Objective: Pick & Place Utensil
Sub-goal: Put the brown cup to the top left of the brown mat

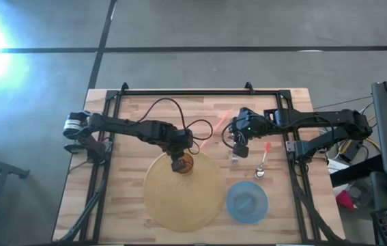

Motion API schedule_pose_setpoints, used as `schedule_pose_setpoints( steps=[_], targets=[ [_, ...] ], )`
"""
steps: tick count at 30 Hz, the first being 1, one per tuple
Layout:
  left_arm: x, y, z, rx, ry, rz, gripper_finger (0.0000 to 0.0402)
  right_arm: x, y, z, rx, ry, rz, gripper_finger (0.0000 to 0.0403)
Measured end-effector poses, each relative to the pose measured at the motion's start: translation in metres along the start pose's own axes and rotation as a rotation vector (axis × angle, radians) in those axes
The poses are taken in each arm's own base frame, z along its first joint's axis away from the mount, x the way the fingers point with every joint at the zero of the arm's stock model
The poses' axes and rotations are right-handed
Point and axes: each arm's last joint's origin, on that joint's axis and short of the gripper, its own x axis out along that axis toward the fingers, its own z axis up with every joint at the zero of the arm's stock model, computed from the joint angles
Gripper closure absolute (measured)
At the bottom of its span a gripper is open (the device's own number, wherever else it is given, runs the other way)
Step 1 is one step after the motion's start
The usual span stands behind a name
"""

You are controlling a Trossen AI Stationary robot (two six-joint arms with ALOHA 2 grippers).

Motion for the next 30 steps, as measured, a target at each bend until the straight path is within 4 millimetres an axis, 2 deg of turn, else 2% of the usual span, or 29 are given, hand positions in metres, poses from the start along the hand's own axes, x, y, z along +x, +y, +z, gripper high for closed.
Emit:
schedule_pose_setpoints(
  steps=[7,13,20,30],
  targets=[
    [-0.029,0.002,-0.008,0.002,-0.017,-0.005,0.0397,0.006,0.000,-0.006,-0.004,0.023,-0.003,0.0321],
    [-0.062,0.007,-0.019,-0.007,-0.056,-0.008,0.0395,0.012,0.000,-0.011,-0.005,0.032,-0.005,0.0325],
    [-0.097,0.018,-0.034,-0.059,-0.131,0.069,0.0396,0.013,0.000,-0.012,-0.005,0.032,-0.005,0.0321],
    [-0.111,0.056,-0.075,-0.249,-0.166,0.133,0.0396,0.013,0.001,-0.009,-0.001,0.008,-0.001,0.0321]
  ],
)
